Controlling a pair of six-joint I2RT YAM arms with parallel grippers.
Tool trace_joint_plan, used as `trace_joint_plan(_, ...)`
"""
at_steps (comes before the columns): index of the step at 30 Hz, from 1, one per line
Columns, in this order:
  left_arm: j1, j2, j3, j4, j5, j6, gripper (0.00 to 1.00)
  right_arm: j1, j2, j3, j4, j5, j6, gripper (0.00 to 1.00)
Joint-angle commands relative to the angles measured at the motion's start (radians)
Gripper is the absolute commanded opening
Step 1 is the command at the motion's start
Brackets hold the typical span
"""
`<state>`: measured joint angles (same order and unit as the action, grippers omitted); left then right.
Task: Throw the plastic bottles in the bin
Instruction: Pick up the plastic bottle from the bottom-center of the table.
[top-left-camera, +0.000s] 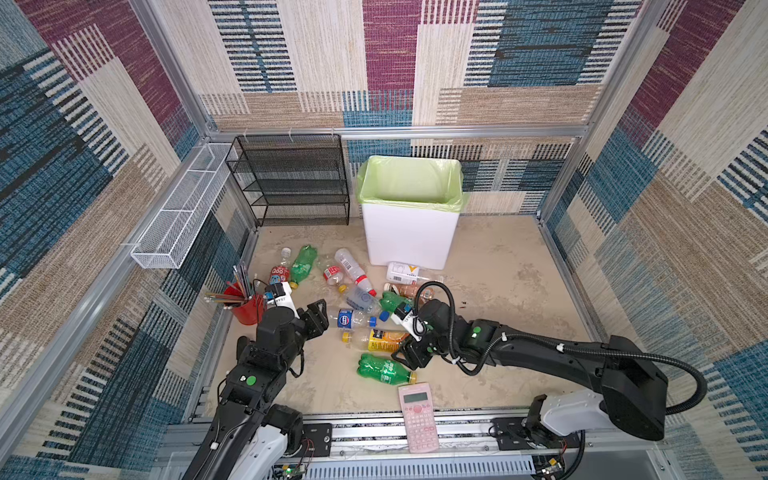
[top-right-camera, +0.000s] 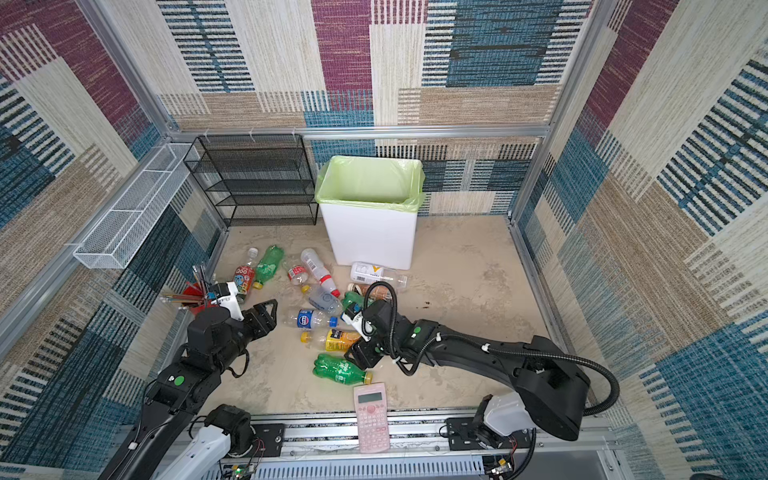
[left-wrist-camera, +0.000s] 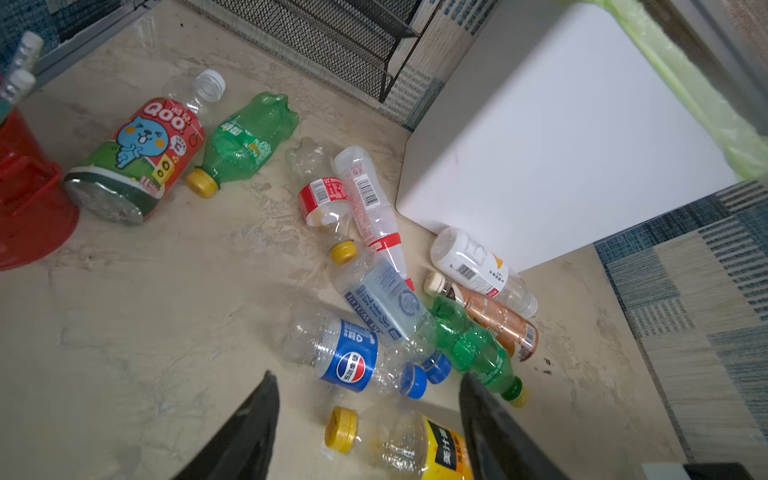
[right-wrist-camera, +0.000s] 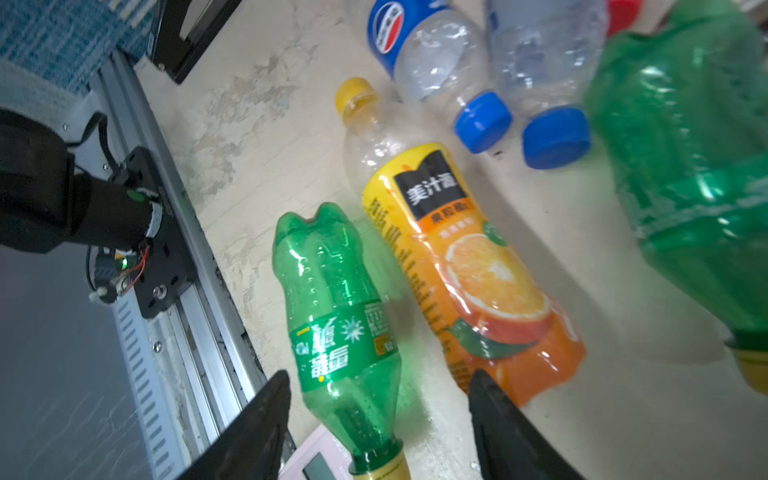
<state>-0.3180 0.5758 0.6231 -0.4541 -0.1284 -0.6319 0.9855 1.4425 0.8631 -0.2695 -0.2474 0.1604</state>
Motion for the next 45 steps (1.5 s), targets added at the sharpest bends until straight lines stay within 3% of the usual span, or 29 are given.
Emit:
trace_joint_plan(1, 0.001, -0.017, -0.014, -0.094, -0.012, -0.082, 0.68, 0.040, 0.083, 0.076, -0.072, -0.026, -0.117, 0.69)
trace_joint_plan(9, 0.002, -0.063, -0.022, -0.138, -0.012, -0.104, 0.66, 0.110, 0.269, 0.244, -0.151, -0.004, -0.148, 0.70)
trace_joint_plan(20, 0.002, -0.080, -0.028, -0.150, -0.017, -0.117, 0.66, 0.126, 0.419, 0.333, -0.237, 0.141, -0.177, 0.74)
trace_joint_plan(27, 0.002, -0.079, -0.025, -0.146, -0.024, -0.112, 0.66, 0.125, 0.432, 0.346, -0.233, 0.160, -0.186, 0.65)
trace_joint_plan(33, 0.002, -0.067, -0.016, -0.141, -0.026, -0.106, 0.66, 0.125, 0.343, 0.356, -0.209, 0.143, -0.148, 0.56)
trace_joint_plan(37, 0.002, -0.049, -0.010, -0.125, -0.027, -0.103, 0.66, 0.122, 0.238, 0.321, -0.182, 0.130, -0.079, 0.56)
trace_joint_plan(41, 0.002, -0.014, 0.004, -0.099, -0.022, -0.095, 0.66, 0.091, 0.050, 0.229, -0.079, 0.117, 0.027, 0.56)
trace_joint_plan(45, 0.002, 0.034, 0.022, -0.063, -0.009, -0.085, 0.65, 0.001, -0.182, 0.141, 0.060, 0.180, 0.105, 0.55)
